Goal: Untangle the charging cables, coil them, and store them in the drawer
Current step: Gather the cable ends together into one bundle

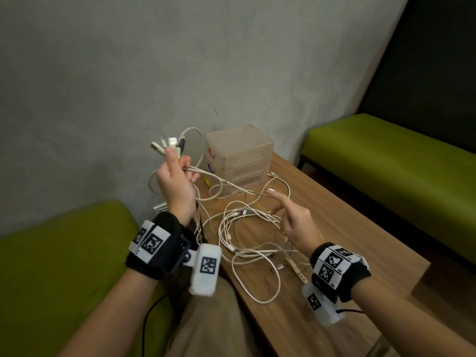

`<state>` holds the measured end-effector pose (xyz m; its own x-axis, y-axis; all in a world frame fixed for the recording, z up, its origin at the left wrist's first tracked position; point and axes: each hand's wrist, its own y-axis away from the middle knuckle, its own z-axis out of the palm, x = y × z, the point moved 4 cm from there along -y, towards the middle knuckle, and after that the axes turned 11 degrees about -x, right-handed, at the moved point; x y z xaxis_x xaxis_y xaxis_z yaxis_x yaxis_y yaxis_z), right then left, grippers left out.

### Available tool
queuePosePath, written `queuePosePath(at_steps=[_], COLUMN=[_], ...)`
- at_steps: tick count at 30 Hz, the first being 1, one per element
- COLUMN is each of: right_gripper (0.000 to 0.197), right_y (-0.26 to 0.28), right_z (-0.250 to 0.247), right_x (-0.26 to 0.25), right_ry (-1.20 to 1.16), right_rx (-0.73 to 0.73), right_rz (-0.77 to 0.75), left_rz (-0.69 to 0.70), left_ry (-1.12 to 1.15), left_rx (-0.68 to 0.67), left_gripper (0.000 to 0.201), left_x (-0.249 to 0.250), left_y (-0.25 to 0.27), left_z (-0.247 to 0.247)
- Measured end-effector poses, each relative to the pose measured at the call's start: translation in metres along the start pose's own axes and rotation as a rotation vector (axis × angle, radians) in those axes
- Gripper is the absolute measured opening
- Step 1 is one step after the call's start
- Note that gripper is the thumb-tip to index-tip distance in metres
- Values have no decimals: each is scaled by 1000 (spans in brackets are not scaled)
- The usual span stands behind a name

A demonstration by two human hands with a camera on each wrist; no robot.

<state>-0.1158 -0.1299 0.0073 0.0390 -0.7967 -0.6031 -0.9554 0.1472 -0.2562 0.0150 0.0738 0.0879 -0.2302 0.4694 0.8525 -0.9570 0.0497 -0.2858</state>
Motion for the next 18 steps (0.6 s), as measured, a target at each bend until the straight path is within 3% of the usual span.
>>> queuePosePath(at_steps=[3,6,8,13,14,18], right_gripper=[46,24,22,13,18,34], right_y=[4,3,-1,-1,-2,-14], right_z=[-2,-2,-4,-25,-29,-39], right_x=[21,36,37,66,71,59], right_ry=[55,464,552,410,350,22], right_rx=[-59,-238,-247,-152,-117,95], right_rz=[220,366,410,607,618,446], left_rz=[65,122,140,166,164,112], left_ry=[123,119,110,169,159,41], left_rx=[125,112,98,182,181,80], left_gripper=[38,39,39,40,41,40], left_x=[18,30,32,41,41,29], left_y=[-22,-30,-27,-31,-32,-23], left_z=[-23,-29,-26,-38,-40,-31])
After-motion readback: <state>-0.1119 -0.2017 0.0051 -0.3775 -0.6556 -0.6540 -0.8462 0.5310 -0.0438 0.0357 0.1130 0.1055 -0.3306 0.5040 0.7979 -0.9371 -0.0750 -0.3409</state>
